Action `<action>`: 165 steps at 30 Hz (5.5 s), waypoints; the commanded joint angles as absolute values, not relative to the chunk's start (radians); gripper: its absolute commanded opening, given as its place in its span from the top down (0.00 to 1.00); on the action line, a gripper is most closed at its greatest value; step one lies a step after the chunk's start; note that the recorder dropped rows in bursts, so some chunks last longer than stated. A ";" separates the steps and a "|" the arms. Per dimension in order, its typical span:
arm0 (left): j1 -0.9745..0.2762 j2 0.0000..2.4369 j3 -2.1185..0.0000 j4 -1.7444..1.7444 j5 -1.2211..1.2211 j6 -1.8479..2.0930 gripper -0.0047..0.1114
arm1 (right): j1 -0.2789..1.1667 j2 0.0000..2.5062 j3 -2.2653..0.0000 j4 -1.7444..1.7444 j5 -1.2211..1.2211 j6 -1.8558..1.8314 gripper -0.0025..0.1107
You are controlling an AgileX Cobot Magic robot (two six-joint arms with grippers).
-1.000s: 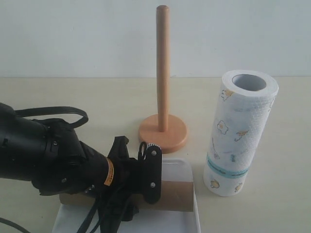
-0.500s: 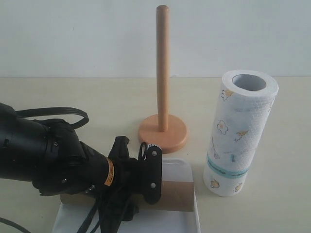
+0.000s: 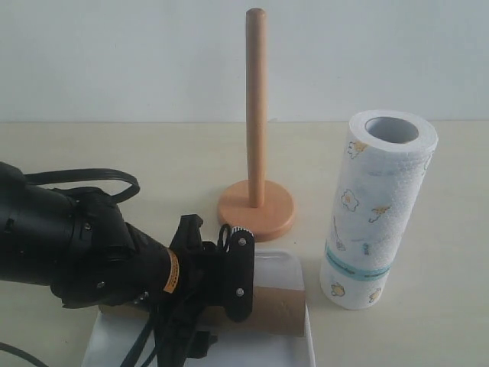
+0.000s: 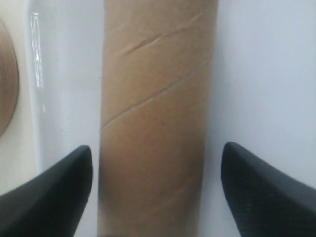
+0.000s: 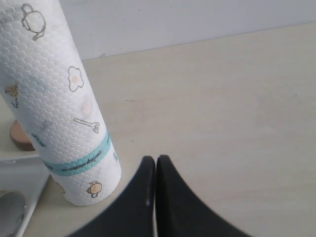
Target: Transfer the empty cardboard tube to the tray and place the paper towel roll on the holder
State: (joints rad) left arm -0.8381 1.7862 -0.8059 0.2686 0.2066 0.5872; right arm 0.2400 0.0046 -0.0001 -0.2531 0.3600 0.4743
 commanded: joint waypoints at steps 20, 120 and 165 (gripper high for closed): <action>-0.847 1.610 -0.804 0.266 0.225 0.577 0.36 | 0.242 0.000 0.000 -0.256 0.355 0.472 0.98; -0.327 0.336 -0.749 -0.475 0.344 0.185 0.92 | 0.242 0.000 0.000 -0.256 0.355 0.472 0.98; -0.069 0.000 0.000 -0.106 0.234 -0.038 0.92 | 0.242 0.000 0.000 -0.256 0.355 0.472 0.98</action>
